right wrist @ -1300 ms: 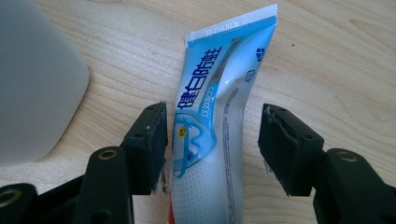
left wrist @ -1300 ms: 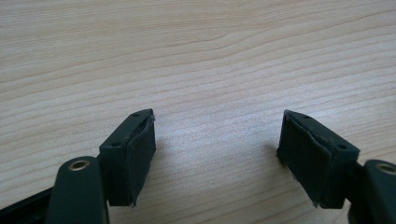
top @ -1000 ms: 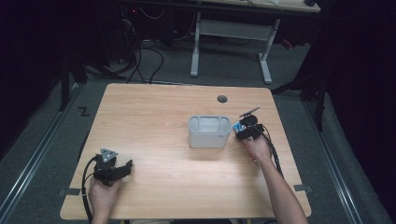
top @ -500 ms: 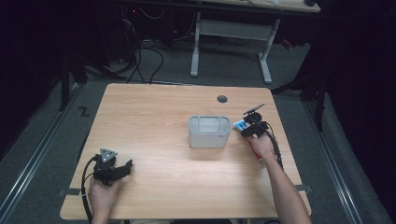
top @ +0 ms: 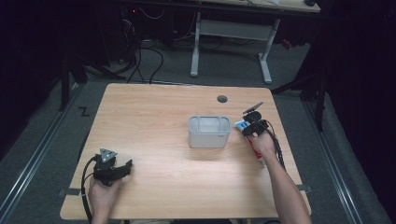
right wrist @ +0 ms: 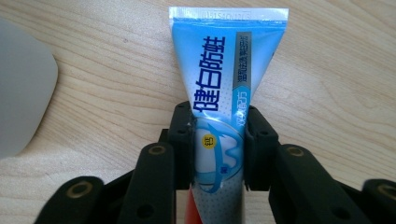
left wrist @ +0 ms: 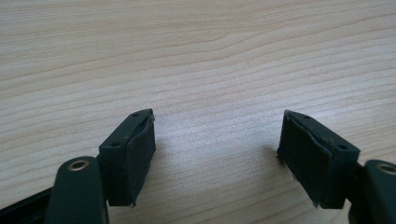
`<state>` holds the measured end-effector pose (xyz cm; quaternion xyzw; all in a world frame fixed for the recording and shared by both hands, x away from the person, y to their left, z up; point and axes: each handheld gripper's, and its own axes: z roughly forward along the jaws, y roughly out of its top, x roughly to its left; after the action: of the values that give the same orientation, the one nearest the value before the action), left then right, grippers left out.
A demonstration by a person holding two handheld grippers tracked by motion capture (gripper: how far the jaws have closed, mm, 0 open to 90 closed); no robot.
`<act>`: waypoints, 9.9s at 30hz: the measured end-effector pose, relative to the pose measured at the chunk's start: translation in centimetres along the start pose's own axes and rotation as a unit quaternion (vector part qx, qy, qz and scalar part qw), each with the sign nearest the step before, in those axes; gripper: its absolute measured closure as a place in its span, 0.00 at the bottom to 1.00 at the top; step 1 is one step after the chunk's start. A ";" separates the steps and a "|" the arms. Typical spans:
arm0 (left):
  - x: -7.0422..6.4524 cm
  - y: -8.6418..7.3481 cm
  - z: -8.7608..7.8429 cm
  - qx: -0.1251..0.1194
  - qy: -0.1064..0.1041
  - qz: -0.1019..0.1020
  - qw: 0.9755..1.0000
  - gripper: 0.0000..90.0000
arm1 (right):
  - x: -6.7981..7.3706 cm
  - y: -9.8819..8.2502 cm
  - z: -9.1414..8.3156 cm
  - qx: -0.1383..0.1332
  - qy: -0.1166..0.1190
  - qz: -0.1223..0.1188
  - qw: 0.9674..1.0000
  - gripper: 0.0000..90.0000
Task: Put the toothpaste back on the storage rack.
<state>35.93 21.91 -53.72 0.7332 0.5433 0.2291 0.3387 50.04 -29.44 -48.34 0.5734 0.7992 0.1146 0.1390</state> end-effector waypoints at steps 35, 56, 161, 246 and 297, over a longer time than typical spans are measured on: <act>-0.1 0.0 0.0 0.002 0.004 0.006 1.000 0.31 | -1.7 -3.2 -8.4 -0.125 0.093 -0.005 0.988 0.80; -0.1 0.0 0.0 0.003 0.005 0.008 1.000 0.31 | 0.1 -3.9 -11.5 -0.204 0.129 -0.035 0.970 0.80; -0.2 0.0 0.0 0.004 0.004 0.012 1.000 0.30 | 9.3 7.0 -10.6 -0.297 0.188 -0.089 0.932 0.79; -0.2 0.0 0.0 0.004 0.004 0.012 1.000 0.30 | 10.0 3.7 -7.3 -0.241 0.158 -0.126 0.949 0.76; -0.2 0.0 0.0 0.004 0.005 0.012 1.000 0.30 | 7.7 1.8 -10.3 -0.303 0.161 -0.090 0.935 0.51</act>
<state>35.90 21.68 -53.72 0.7397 0.5371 0.2345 0.3308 45.70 -21.82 -38.79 0.4034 0.7869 0.4289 0.1848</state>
